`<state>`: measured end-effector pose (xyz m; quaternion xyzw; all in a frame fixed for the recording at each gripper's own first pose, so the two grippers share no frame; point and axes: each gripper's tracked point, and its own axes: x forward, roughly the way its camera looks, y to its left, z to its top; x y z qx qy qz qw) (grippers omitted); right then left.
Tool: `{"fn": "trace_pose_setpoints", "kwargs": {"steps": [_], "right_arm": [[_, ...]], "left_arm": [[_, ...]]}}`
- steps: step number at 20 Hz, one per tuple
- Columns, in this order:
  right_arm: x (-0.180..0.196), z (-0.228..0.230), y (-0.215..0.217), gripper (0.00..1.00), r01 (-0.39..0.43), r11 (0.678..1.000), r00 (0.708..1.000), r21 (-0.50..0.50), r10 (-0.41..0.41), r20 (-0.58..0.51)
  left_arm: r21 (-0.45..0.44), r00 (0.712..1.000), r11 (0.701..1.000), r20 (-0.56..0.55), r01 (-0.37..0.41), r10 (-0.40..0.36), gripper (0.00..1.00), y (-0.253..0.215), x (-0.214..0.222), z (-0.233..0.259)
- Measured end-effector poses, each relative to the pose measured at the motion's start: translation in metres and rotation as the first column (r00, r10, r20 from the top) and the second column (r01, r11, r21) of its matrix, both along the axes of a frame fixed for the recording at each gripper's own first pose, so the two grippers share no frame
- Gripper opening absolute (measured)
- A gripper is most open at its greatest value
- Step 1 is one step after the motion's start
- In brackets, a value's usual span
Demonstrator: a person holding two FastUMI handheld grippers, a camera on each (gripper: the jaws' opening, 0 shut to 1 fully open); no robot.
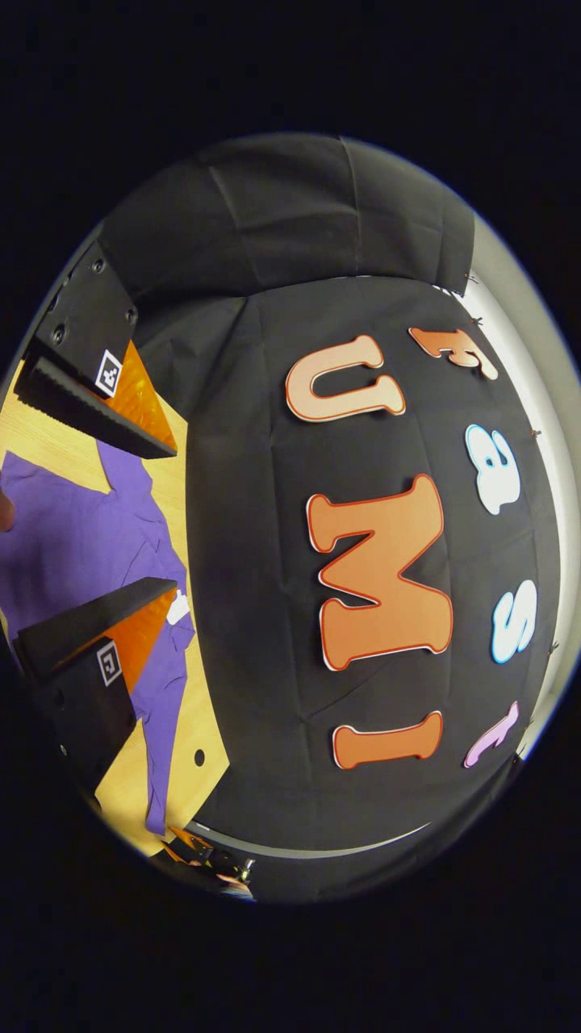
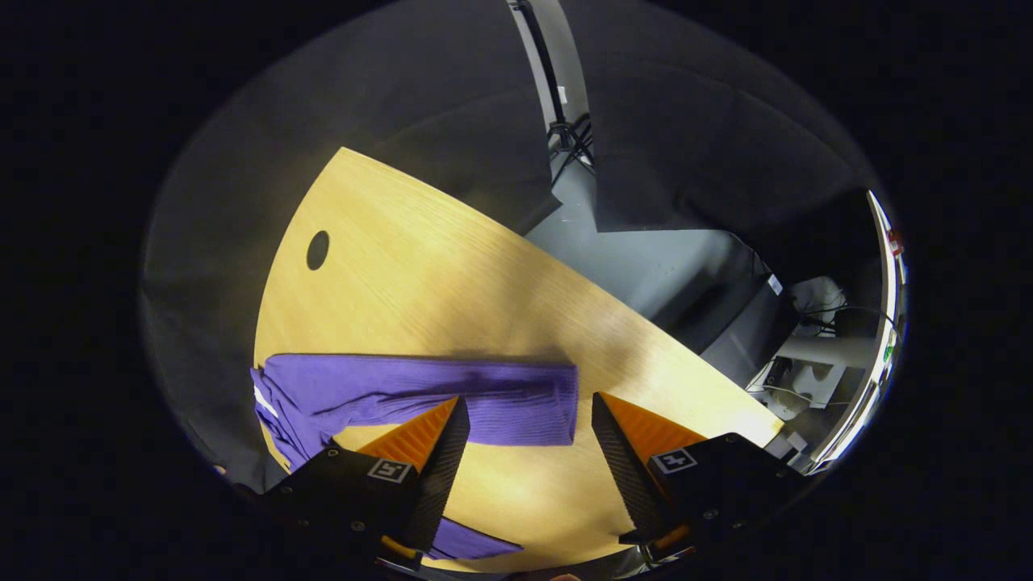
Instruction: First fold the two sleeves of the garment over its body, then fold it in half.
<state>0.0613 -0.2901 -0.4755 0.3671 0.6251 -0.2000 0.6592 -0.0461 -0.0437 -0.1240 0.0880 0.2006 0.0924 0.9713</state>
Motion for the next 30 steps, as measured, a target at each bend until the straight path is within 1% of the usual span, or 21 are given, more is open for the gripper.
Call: {"fn": "trace_pose_setpoints", "kwargs": {"steps": [1, 3, 6, 7, 8, 10, 11, 12, 13, 14, 15, 16, 17, 19, 21, 23, 26, 30], "right_arm": [[0.001, -0.004, 0.000, 0.90, 0.012, 1.000, 1.000, 0.001, -0.012, -0.009], [0.002, -0.011, -0.003, 0.87, 0.038, 0.999, 0.999, 0.000, -0.038, -0.025], [-0.004, -0.021, 0.004, 0.83, 0.016, 1.000, 0.997, 0.014, -0.015, -0.073], [-0.006, -0.024, 0.006, 0.79, 0.020, 1.000, 0.996, 0.016, -0.019, -0.088], [-0.002, -0.031, 0.001, 0.76, 0.031, 1.000, 0.996, 0.002, -0.031, -0.089], [-0.005, -0.027, 0.005, 0.70, 0.050, 0.999, 0.992, 0.019, -0.047, -0.117], [-0.006, -0.025, 0.003, 0.61, 0.057, 0.998, 0.991, 0.022, -0.054, -0.118], [-0.006, -0.028, 0.003, 0.44, 0.058, 0.998, 0.992, 0.028, -0.055, -0.118], [-0.001, -0.025, 0.006, 0.40, 0.072, 0.996, 0.993, 0.053, -0.067, -0.098], [-0.001, -0.025, 0.008, 0.32, 0.083, 0.994, 0.993, 0.065, -0.077, -0.095], [0.003, -0.024, 0.009, 0.18, 0.090, 0.993, 0.993, 0.077, -0.083, -0.084], [0.004, -0.025, 0.009, 0.13, 0.081, 0.994, 0.994, 0.080, -0.075, -0.073], [0.007, -0.024, 0.011, 0.12, 0.067, 0.994, 0.997, 0.086, -0.063, -0.052], [0.011, -0.018, 0.013, 0.10, 0.034, 0.995, 0.999, 0.092, -0.033, -0.012], [0.013, -0.006, 0.018, 0.10, 0.018, 0.994, 1.000, 0.105, -0.020, 0.018], [0.016, 0.009, 0.021, 0.09, 0.008, 0.995, 0.999, 0.097, -0.013, 0.052], [0.024, 0.040, 0.030, 0.10, 0.005, 0.996, 0.993, 0.086, -0.015, 0.118], [0.032, 0.090, 0.053, 0.09, -0.010, 0.998, 0.980, 0.062, -0.003, 0.201]], "left_arm": [[0.003, 1.000, 1.000, -0.007, 0.002, -0.002, 0.93, -0.003, -0.001, -0.001], [0.011, 1.000, 1.000, -0.018, 0.007, -0.006, 0.93, -0.008, -0.003, -0.003], [0.019, 0.999, 1.000, -0.033, 0.009, -0.009, 0.93, -0.014, -0.004, -0.006], [0.020, 0.999, 1.000, -0.037, 0.009, -0.008, 0.93, -0.015, -0.006, -0.008], [0.023, 0.999, 1.000, -0.041, 0.008, -0.007, 0.93, -0.016, -0.006, -0.008], [0.025, 0.999, 1.000, -0.049, 0.004, -0.002, 0.93, -0.017, -0.007, -0.012], [0.024, 0.998, 1.000, -0.056, 0.001, 0.000, 0.93, -0.017, -0.008, -0.014], [0.023, 0.998, 1.000, -0.064, -0.003, 0.004, 0.93, -0.018, -0.009, -0.016], [0.023, 0.997, 1.000, -0.072, -0.007, 0.008, 0.93, -0.018, -0.011, -0.020], [0.023, 0.997, 1.000, -0.079, -0.010, 0.011, 0.95, -0.018, -0.012, -0.021], [0.025, 0.996, 1.000, -0.083, -0.015, 0.017, 0.93, -0.017, -0.014, -0.022], [0.025, 0.996, 1.000, -0.086, -0.019, 0.021, 0.95, -0.016, -0.013, -0.022], [0.027, 0.996, 0.999, -0.087, -0.024, 0.026, 0.93, -0.015, -0.014, -0.022], [0.025, 0.996, 0.999, -0.088, -0.028, 0.030, 0.93, -0.015, -0.016, -0.022], [0.008, 0.996, 1.000, -0.089, -0.022, 0.023, 0.93, -0.016, -0.017, -0.024], [-0.002, 0.996, 1.000, -0.085, -0.008, 0.008, 0.93, -0.014, -0.015, -0.026], [-0.024, 0.997, 1.000, -0.078, 0.013, -0.015, 0.93, -0.005, -0.013, -0.028], [-0.050, 0.996, 0.998, -0.071, 0.041, -0.045, 0.93, 0.024, -0.008, -0.031]]}}
